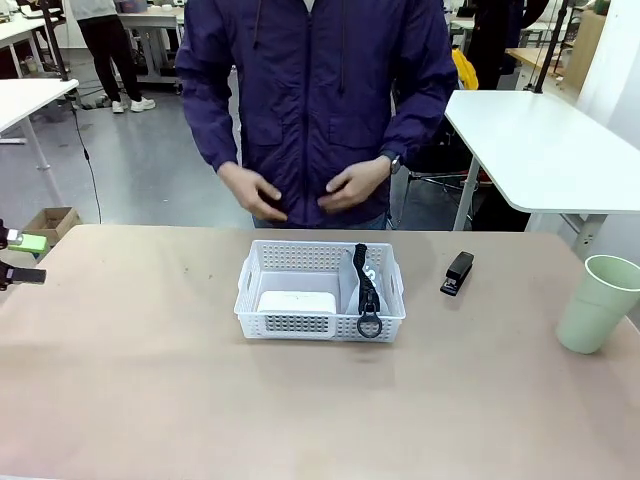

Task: Efficiently arrange items inside the basket to fit them all.
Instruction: Pick up the Stapler and place it inside the Organizing basket.

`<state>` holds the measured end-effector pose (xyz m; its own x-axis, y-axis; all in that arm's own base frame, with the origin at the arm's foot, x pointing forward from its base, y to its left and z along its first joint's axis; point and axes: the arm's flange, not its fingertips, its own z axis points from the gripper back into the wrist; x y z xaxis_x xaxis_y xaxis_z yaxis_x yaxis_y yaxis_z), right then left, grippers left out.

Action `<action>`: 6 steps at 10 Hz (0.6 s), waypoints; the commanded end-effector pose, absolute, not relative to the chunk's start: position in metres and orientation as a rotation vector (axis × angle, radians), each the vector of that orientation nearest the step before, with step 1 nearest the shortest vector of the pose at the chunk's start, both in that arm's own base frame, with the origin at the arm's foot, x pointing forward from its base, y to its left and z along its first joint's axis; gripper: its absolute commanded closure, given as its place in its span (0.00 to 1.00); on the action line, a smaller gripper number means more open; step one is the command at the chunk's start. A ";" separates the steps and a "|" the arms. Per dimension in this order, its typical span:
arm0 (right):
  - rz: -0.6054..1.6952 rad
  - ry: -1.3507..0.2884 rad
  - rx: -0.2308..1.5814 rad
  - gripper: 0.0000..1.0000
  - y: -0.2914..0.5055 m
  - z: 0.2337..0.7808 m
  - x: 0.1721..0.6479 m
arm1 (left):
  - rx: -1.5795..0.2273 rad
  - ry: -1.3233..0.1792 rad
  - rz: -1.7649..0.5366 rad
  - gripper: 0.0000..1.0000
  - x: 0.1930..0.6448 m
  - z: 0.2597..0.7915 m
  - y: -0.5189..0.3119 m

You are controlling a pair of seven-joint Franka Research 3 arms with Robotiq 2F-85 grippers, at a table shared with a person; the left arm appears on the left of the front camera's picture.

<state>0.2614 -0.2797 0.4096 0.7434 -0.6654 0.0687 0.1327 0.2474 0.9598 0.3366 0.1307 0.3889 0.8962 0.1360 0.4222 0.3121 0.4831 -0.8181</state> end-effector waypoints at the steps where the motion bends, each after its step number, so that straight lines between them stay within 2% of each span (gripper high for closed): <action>1: -0.564 -0.557 1.226 0.00 -0.280 0.411 0.263 | -1.064 -0.458 -0.104 0.00 0.332 0.387 0.131; 6: -0.564 -0.557 1.226 0.00 -0.280 0.411 0.263 | -1.064 -0.458 -0.104 0.00 0.332 0.387 0.131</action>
<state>0.2614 -0.2797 0.4096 0.7434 -0.6653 0.0687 0.1327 0.2474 0.9598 0.3363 0.1320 0.3869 0.8980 0.1400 0.4172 0.3059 0.4829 -0.8205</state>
